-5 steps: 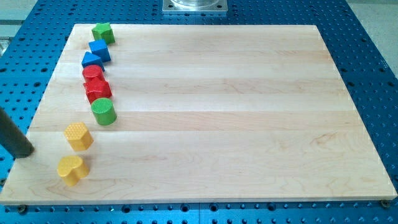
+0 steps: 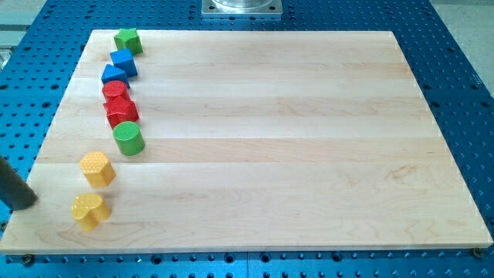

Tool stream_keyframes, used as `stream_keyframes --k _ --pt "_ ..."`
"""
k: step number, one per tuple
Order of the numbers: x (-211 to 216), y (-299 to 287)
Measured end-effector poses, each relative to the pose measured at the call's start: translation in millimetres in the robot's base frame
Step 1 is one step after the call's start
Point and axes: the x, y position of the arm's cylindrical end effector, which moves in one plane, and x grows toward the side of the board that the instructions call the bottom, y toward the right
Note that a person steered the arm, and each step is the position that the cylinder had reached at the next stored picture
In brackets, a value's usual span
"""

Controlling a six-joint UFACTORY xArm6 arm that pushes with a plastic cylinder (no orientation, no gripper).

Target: Separate the blue cube from the blue triangle

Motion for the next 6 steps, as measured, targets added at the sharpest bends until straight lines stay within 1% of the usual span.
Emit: stream_keyframes --k 3,5,6 --pt "-13 5" --pt "-169 4" --pt "-200 4"
